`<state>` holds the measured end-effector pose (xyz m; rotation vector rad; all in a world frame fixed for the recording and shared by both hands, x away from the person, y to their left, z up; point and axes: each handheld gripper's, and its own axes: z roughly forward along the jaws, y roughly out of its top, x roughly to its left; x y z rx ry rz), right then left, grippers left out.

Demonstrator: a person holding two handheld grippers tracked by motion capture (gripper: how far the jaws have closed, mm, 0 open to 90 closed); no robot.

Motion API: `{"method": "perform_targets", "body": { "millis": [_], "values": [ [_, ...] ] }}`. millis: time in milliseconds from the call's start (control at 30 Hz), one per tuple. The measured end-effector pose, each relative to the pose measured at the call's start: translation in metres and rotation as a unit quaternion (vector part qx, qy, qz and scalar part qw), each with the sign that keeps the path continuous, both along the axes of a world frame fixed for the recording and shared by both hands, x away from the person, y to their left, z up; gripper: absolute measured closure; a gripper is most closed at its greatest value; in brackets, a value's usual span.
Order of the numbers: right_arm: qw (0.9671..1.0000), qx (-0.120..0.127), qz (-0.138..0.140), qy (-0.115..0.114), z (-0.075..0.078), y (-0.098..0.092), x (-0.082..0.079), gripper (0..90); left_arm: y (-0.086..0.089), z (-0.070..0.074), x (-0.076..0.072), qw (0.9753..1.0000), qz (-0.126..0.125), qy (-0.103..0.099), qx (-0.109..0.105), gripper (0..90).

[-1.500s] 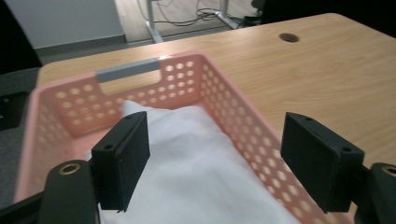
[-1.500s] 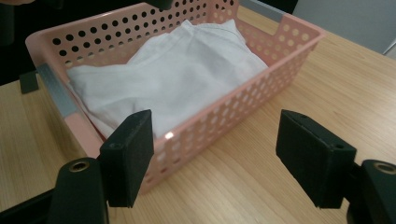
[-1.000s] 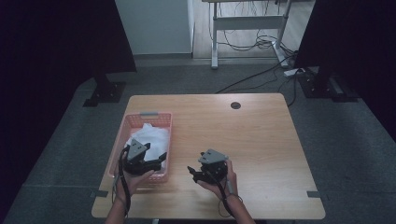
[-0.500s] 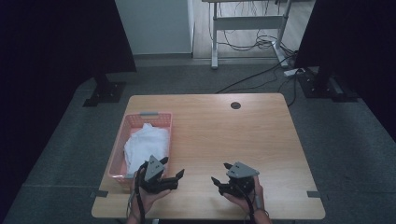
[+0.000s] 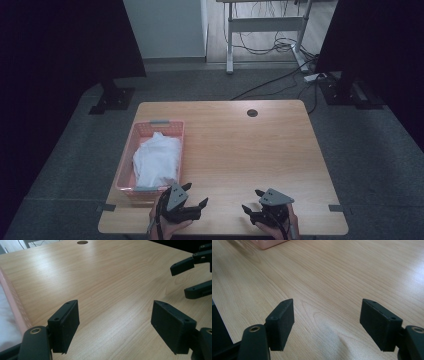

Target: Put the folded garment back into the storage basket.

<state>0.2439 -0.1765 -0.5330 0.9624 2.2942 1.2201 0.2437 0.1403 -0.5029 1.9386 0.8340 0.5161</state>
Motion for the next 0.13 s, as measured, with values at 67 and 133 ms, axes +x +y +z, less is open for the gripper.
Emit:
{"method": "perform_targets", "body": {
  "millis": [67, 133],
  "values": [
    [1.0, 0.003, 0.0, 0.001, 0.0, 0.0004, 0.0003, 26.3, 0.0011, -0.0015, -0.0003, 1.0, 0.001, 0.002, -0.002, 22.0],
    [1.0, 0.002, -0.001, 0.0, -0.0001, 0.0018, 0.0005, 24.9, 0.0028, -0.0024, -0.0003, 1.0, 0.003, 0.005, -0.006, 21.7]
  ]
}}
